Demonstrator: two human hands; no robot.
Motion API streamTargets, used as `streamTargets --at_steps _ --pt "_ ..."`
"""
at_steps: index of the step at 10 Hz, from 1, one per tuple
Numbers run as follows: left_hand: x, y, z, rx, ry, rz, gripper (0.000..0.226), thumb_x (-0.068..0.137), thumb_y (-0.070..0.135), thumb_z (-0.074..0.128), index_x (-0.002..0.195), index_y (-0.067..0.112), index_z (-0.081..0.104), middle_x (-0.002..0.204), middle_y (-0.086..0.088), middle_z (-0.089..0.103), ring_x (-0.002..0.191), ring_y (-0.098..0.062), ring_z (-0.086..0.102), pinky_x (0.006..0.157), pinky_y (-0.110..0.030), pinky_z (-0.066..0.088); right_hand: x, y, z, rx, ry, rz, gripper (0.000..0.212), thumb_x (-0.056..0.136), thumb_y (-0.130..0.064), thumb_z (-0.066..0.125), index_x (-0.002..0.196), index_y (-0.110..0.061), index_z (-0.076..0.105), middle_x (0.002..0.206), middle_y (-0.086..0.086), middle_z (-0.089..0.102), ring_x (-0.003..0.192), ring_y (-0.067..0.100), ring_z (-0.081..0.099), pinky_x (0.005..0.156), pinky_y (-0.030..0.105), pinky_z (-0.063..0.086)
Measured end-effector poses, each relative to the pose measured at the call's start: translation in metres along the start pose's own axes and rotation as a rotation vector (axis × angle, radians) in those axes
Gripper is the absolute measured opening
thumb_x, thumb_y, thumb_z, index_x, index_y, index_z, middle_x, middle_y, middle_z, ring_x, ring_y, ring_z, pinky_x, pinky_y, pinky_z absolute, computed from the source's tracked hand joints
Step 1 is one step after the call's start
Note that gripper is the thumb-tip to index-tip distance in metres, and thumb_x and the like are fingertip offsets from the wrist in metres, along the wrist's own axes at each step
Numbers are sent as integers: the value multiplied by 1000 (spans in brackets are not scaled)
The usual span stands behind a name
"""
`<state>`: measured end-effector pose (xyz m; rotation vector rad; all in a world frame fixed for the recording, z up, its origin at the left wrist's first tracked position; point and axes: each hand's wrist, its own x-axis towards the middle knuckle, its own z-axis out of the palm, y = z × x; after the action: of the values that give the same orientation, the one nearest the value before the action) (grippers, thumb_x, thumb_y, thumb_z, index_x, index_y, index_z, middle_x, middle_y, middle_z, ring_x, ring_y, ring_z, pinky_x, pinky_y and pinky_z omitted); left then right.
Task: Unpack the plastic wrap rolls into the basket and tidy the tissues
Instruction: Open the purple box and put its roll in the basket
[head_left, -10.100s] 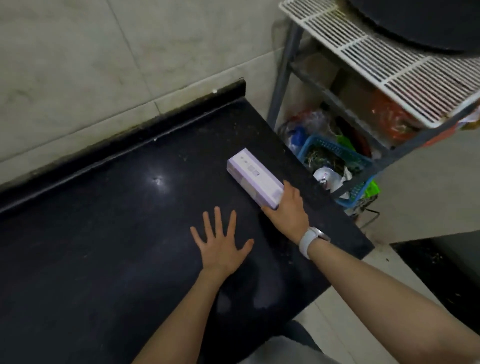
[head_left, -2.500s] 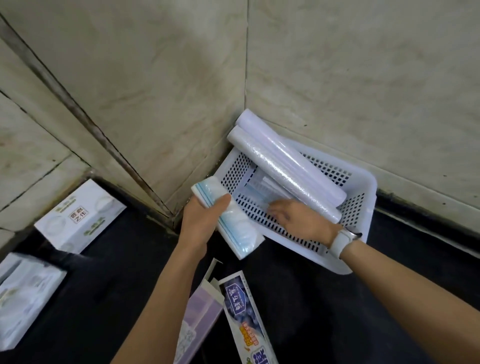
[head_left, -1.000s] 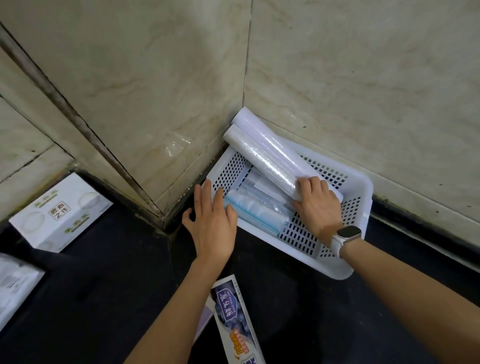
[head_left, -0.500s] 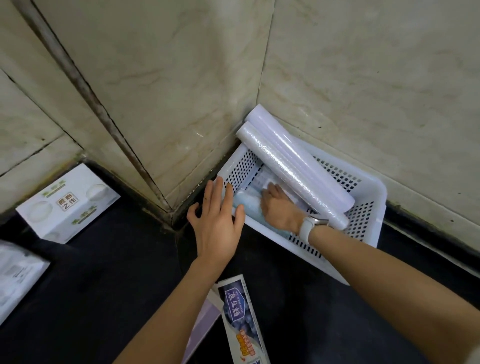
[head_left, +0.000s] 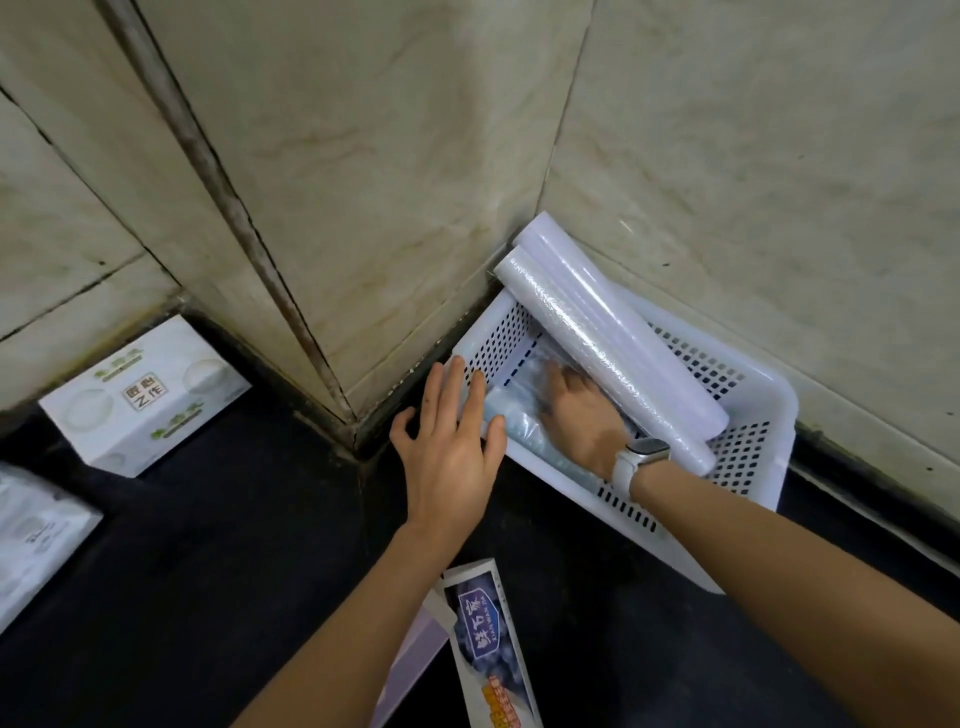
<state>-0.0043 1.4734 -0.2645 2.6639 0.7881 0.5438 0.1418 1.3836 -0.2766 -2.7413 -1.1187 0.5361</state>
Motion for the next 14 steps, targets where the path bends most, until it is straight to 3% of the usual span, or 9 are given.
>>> streamTargets --at_steps 2,3,5,7,9,11,12,13,14 --pt "0 2 2 10 14 -18 47 92 34 37 126 10 57 141 -12 49 132 -28 44 92 -55 40 -15 9 2 -197 65 -258 38 95 -23 43 131 -11 39 126 10 58 111 27 41 87 41 46" --pt "0 2 2 16 22 -16 47 92 34 37 127 10 57 141 -12 49 132 -27 44 92 -54 41 -14 6 4 -341 116 -287 32 95 -22 42 121 -7 52 123 13 53 116 29 39 98 38 37" --pt "0 1 5 3 17 -26 47 92 36 37 126 12 57 142 -11 49 133 -27 43 92 -54 40 -12 4 -5 -185 -13 -238 36 94 -23 45 130 -19 44 156 10 7 138 38 23 103 49 43" --pt "0 0 8 18 14 -30 47 91 36 37 127 12 56 142 -11 48 133 -27 43 93 -54 39 -10 -1 -4 -97 -61 -195 53 93 -19 44 139 -20 19 136 21 41 121 34 43 96 43 43" --pt "0 1 7 -4 1 -34 48 92 36 36 127 12 56 143 -11 47 134 -27 42 94 -55 38 -7 -2 -10 -202 -17 -184 41 91 -15 43 131 -9 41 120 15 56 113 29 47 92 38 43" --pt "1 2 4 -2 -21 -42 49 91 36 34 125 11 58 142 -12 48 133 -28 42 94 -58 38 -24 -5 -24 -281 160 -199 25 85 -1 50 110 -1 48 97 17 54 73 33 56 56 40 50" --pt "1 3 3 -8 -24 -38 47 91 35 34 125 12 58 143 -13 47 134 -29 42 94 -59 37 -37 -8 -40 -302 276 -234 38 59 12 69 94 3 58 86 20 62 53 31 56 39 25 33" --pt "0 2 3 -13 -21 -30 42 90 31 42 124 12 59 143 -13 47 134 -30 41 94 -62 36 -46 -5 -58 -102 357 -263 41 71 11 63 110 6 53 111 25 60 53 31 57 40 26 35" --pt "1 2 4 -30 -33 -42 44 91 32 38 125 12 58 144 -13 46 134 -30 40 95 -63 34 -44 -6 -74 257 452 -227 25 88 -3 49 112 2 51 104 16 49 77 24 50 67 29 42"
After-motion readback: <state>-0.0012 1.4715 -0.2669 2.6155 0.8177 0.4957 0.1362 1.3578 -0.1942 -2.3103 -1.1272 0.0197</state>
